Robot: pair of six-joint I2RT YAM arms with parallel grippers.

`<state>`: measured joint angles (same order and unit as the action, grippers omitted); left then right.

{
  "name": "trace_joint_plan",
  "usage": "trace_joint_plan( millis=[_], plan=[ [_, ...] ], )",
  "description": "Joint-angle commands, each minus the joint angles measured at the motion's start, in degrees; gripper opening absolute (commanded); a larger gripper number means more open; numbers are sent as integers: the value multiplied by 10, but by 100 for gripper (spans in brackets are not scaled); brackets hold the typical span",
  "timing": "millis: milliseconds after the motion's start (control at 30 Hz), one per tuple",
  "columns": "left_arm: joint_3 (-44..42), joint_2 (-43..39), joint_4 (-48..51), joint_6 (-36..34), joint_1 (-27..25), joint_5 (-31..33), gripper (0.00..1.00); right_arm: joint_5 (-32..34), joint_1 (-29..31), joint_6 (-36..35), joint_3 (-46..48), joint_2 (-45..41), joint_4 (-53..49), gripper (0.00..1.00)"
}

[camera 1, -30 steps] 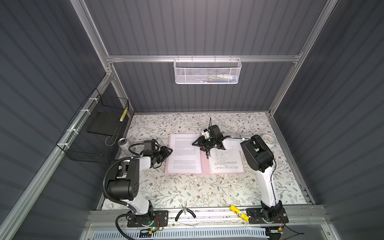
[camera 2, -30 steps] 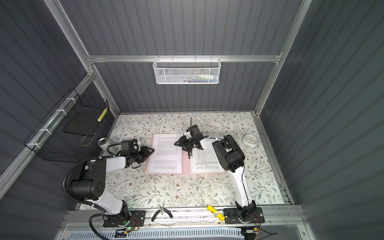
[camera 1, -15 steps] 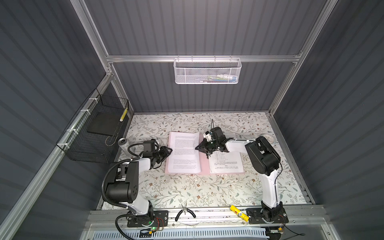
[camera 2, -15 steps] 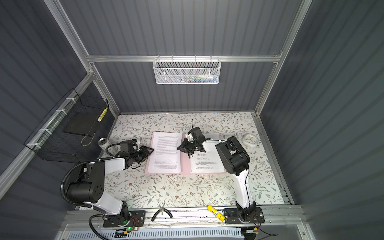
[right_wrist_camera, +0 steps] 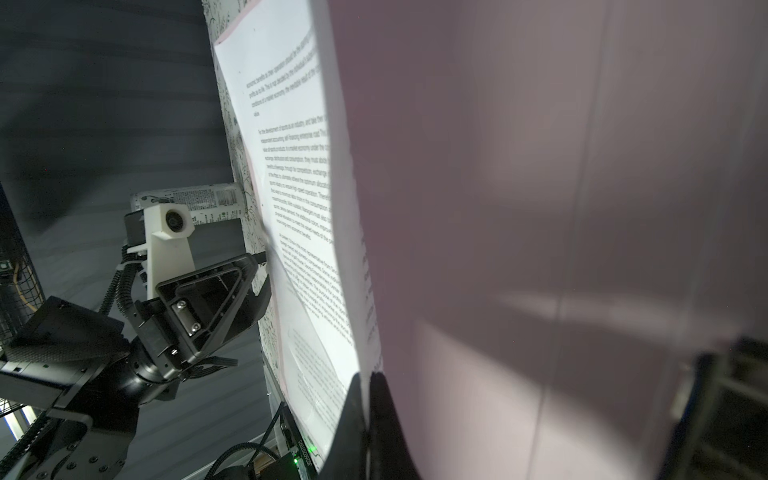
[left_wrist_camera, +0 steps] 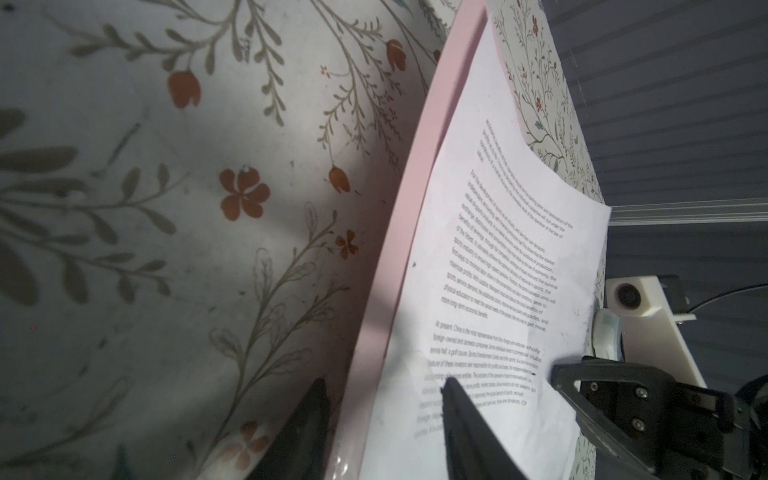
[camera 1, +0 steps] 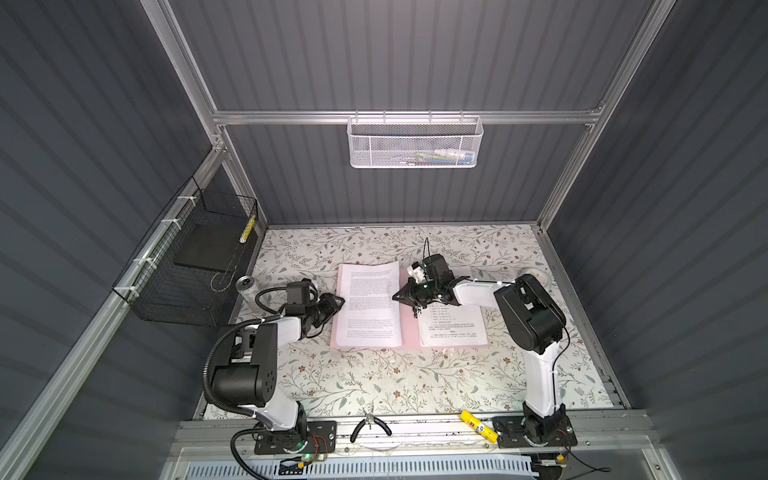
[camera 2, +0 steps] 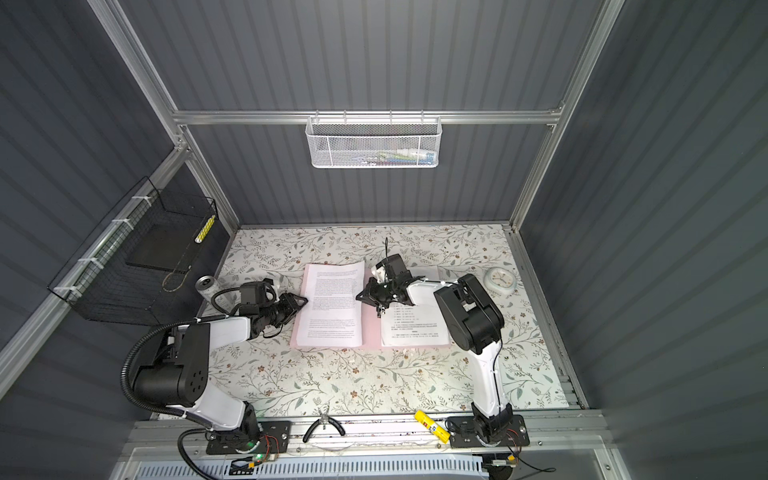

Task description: Put the files into the folder

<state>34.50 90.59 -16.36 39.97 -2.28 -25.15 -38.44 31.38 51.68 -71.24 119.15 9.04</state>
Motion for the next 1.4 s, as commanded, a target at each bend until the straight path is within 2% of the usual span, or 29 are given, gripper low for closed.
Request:
trace_joint_plan(
  millis=[0,500,767,1367],
  plan=[
    [-4,-11,1,0,-3,-5,47,2,-4,-20,4,-17,-1,0],
    [-2,-14,11,-4,-3,-3,47,-2,-19,-30,5,-6,4,0],
    [-3,-16,12,-4,-3,0,47,-16,-12,-4,0,22,39,0],
    [-7,-11,4,-2,-3,-1,48,-23,9,12,-18,52,41,0]
  ],
)
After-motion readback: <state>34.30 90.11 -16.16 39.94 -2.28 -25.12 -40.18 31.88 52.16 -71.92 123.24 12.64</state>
